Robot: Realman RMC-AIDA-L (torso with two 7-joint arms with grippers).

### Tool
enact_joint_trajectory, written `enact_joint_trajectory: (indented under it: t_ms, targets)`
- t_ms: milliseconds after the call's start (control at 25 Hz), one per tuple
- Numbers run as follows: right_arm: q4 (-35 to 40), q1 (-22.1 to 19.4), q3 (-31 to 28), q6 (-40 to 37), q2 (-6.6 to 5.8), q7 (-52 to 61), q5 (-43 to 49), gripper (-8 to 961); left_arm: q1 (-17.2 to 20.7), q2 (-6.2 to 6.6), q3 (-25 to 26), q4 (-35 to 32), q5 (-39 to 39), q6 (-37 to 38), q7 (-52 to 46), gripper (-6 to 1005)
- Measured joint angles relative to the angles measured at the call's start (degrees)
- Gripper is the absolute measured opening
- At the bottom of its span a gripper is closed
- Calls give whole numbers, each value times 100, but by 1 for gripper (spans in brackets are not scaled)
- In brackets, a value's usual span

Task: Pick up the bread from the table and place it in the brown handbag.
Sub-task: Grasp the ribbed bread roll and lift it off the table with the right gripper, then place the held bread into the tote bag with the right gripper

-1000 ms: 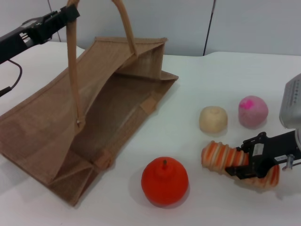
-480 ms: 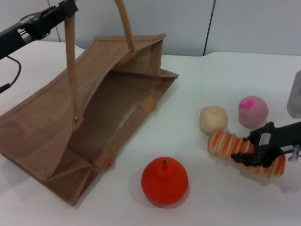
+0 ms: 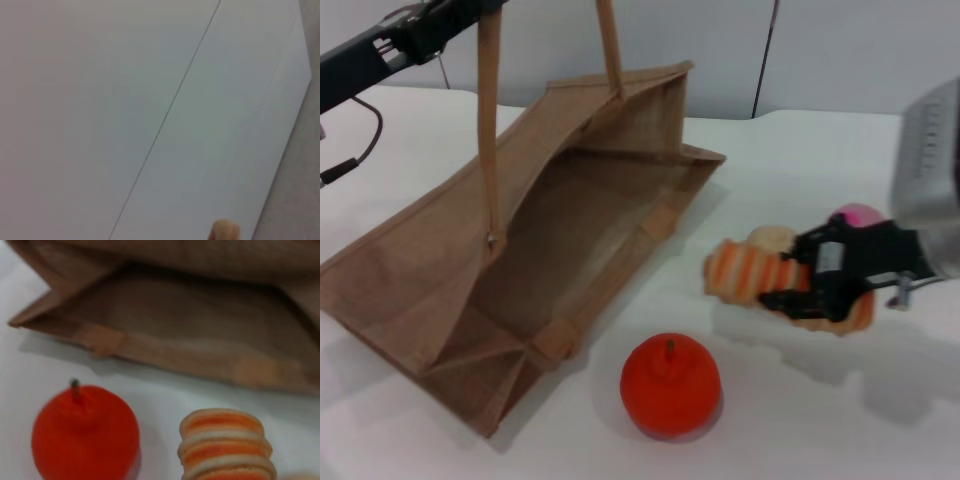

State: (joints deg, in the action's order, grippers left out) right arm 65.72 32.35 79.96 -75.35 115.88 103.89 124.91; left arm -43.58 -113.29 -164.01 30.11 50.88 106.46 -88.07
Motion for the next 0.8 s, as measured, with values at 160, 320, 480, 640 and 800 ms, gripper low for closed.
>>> enact_joint_trajectory:
  t_ms: [160, 320, 480, 640, 800]
  targets:
    - [-74, 233, 715, 428, 5, 38, -228, 449, -74, 0, 0, -7, -22, 110, -20, 122]
    - [-86, 432, 1541, 1026, 7, 186, -442, 433, -104, 0, 0, -12, -10, 217, -38, 122]
    - [-88, 633, 2264, 1656, 15, 381, -539, 417, -123, 0, 0, -18, -21, 261, -79, 122]
    - [-69, 762, 2857, 2322, 24, 502, -587, 414, -154, 0, 0, -27, -34, 283, -106, 122]
    - [-82, 903, 3528, 3126, 23, 559, -579, 411, -171, 0, 0, -30, -38, 290, -143, 122]
